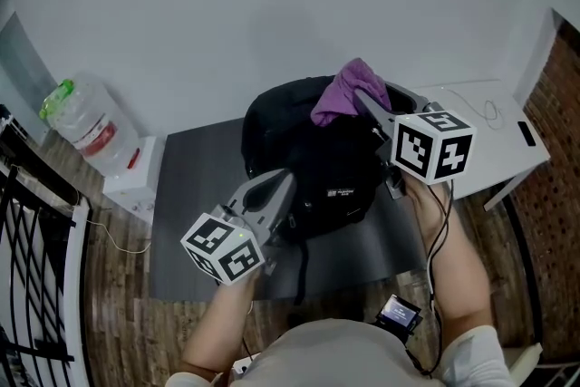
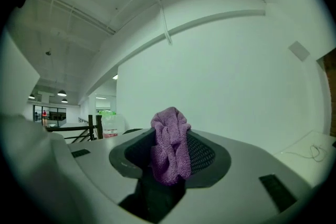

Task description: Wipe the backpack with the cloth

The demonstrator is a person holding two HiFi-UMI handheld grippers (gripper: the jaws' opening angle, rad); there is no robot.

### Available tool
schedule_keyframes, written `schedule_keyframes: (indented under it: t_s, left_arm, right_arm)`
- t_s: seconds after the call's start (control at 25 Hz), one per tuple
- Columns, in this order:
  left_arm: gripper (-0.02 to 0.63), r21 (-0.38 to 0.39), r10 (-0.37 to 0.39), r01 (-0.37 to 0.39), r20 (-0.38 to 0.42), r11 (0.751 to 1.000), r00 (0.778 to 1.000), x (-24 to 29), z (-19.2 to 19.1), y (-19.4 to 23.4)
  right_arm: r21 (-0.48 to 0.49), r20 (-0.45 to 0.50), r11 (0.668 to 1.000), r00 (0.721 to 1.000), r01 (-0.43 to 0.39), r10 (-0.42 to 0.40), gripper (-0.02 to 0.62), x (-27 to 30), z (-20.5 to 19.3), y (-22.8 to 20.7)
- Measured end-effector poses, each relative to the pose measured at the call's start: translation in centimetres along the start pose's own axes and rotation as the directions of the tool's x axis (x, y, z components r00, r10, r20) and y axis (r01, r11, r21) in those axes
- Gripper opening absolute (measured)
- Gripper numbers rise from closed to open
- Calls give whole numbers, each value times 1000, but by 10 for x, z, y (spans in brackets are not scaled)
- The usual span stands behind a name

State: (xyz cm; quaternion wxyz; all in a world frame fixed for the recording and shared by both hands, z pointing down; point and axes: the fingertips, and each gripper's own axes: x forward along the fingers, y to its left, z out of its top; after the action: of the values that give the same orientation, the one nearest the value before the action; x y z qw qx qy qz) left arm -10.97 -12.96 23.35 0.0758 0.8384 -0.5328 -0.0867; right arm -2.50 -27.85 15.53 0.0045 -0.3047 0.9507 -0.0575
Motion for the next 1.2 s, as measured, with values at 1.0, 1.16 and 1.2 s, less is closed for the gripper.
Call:
schedule_keyframes:
  t_s: [1.0, 1.16, 1.2]
  left_arm:
    - [6, -9, -15, 14, -76, 1000, 997, 18, -23, -14]
    - [6, -7, -11, 11, -81, 1000, 997, 18, -25, -15]
    - [6, -8, -9, 8, -81, 1000, 997, 18, -26, -14]
  right_arm:
    - [464, 24, 885, 998, 42, -60, 170, -42, -70, -119]
    - [444, -57, 884, 989, 149, -138, 167, -54, -94, -145]
    - [440, -72, 881, 985, 173, -158, 167, -58, -99, -152]
